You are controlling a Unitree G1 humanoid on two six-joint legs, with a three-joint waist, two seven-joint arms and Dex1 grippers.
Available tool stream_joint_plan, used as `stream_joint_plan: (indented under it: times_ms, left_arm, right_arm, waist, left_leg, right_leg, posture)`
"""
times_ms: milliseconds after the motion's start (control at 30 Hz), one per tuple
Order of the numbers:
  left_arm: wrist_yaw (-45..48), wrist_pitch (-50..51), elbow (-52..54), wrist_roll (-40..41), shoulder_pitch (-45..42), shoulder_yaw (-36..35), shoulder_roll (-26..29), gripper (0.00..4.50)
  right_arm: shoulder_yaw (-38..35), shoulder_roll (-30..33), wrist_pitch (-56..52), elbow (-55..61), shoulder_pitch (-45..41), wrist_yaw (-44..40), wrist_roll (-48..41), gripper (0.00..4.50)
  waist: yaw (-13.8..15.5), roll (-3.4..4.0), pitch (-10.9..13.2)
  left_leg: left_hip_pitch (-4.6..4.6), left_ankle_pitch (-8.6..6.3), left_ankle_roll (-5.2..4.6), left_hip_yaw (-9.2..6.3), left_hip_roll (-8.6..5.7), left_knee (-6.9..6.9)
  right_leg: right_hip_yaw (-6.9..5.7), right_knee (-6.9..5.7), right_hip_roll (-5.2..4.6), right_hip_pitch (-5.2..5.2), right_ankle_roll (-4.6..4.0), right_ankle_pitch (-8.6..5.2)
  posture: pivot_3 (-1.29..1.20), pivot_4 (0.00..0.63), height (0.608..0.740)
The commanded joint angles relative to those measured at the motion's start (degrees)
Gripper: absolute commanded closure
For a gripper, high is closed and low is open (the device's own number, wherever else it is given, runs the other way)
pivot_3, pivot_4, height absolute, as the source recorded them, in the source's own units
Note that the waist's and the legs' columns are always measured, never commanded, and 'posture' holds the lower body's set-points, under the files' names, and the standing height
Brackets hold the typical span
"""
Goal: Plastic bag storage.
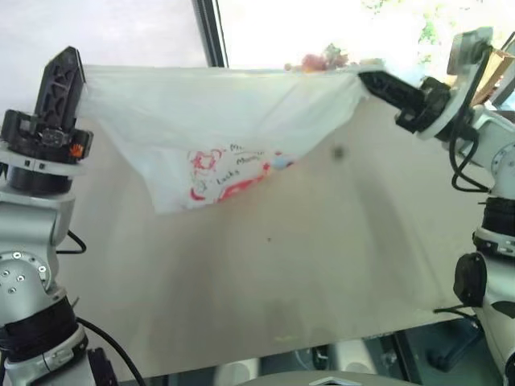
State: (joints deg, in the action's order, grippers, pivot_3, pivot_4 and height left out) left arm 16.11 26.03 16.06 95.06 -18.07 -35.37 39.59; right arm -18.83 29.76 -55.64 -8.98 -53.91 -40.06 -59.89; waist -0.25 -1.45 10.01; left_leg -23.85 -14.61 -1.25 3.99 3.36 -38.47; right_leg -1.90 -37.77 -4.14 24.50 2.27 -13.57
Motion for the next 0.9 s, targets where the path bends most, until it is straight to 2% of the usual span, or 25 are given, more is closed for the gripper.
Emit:
stream_joint_plan:
  times_ms: [33, 267, 600, 700, 800, 833, 867, 900]
  left_arm:
    - [1.0, -0.9, -5.9, -1.8, -4.0, -5.3, 3.6, 4.50]
    - [2.3, 3.3, -14.1, -5.9, -12.2, -2.5, 6.4, 4.50]
    - [2.2, 5.8, -16.7, -17.0, -14.8, 3.4, 3.8, 4.50]
    - [3.2, 5.7, -16.8, -19.5, -15.5, 4.2, 2.9, 4.50]
    - [5.0, 5.8, -16.0, -22.0, -13.9, 3.9, 2.6, 4.50]
    - [6.1, 6.3, -15.6, -22.3, -12.5, 3.6, 2.6, 4.09]
    - [6.9, 7.1, -15.1, -22.2, -11.1, 3.1, 2.6, 3.96]
    - [7.8, 7.9, -14.4, -22.0, -9.5, 2.6, 2.6, 3.65]
  right_arm:
    - [-10.2, 1.3, 4.2, -3.8, -4.3, 3.3, -4.6, 4.48]
    - [-13.3, -0.3, 5.9, -6.0, -7.2, 6.4, -10.1, 4.48]
    - [-11.3, -1.1, 9.1, -5.4, -6.0, 8.1, -6.3, 4.48]
    - [-11.8, -1.1, 9.1, -5.8, -6.1, 7.9, -6.8, 3.68]
    - [-11.4, 0.4, 6.1, -4.6, -3.7, 4.1, -8.2, 2.17]
    - [-10.6, 1.3, 4.9, -3.5, -2.0, 2.0, -8.2, 1.47]
    - [-9.3, 2.3, 4.4, -2.1, 0.0, 0.0, -7.0, 1.13]
    - [-7.9, 3.1, 4.3, -0.9, 2.0, -1.5, -5.6, 0.58]
  waist:
    - [0.0, 0.00, 0.0]
    - [-0.1, -0.01, 0.0]
    - [-0.4, 0.00, 0.0]
    - [-0.3, 0.01, 0.0]
    - [-0.4, 0.00, 0.0]
    - [-0.4, 0.00, 0.0]
    - [-0.4, 0.00, 0.0]
    - [-0.5, 0.00, 0.0]
  left_leg:
    - [0.00, 0.00, 0.00, -0.01, 0.00, 0.00]
    - [-0.03, 0.07, 0.12, 0.04, 0.00, 0.09]
    - [-0.04, 0.07, 0.13, 0.07, 0.01, 0.10]
    - [-0.06, 0.09, 0.15, 0.07, 0.01, 0.10]
    - [-0.09, 0.13, 0.22, 0.08, 0.01, 0.12]
    - [-0.09, 0.13, 0.22, 0.09, 0.01, 0.13]
    - [-0.09, 0.12, 0.22, 0.09, 0.01, 0.13]
    - [-0.08, 0.12, 0.22, 0.11, 0.01, 0.17]
  right_leg:
    - [0.00, 0.00, 0.00, 0.00, 0.00, 0.00]
    - [0.00, 0.14, 0.00, 0.01, 0.01, 0.00]
    - [0.03, 0.06, -0.02, 0.06, 0.01, 0.00]
    - [0.03, 0.07, -0.02, 0.08, 0.01, 0.00]
    - [0.02, 0.15, -0.02, 0.08, 0.02, 0.00]
    - [0.03, 0.17, -0.02, 0.08, 0.02, 0.00]
    - [0.03, 0.16, -0.02, 0.08, 0.02, 0.00]
    - [0.04, 0.19, -0.03, 0.08, 0.02, 0.00]
  posture:
    - [0.00, 0.150, 0.740]
    - [0.00, 0.150, 0.740]
    - [0.00, 0.150, 0.740]
    - [0.00, 0.150, 0.740]
    - [0.00, 0.150, 0.740]
    - [0.00, 0.150, 0.740]
    - [0.00, 0.150, 0.740]
    - [0.00, 0.150, 0.740]
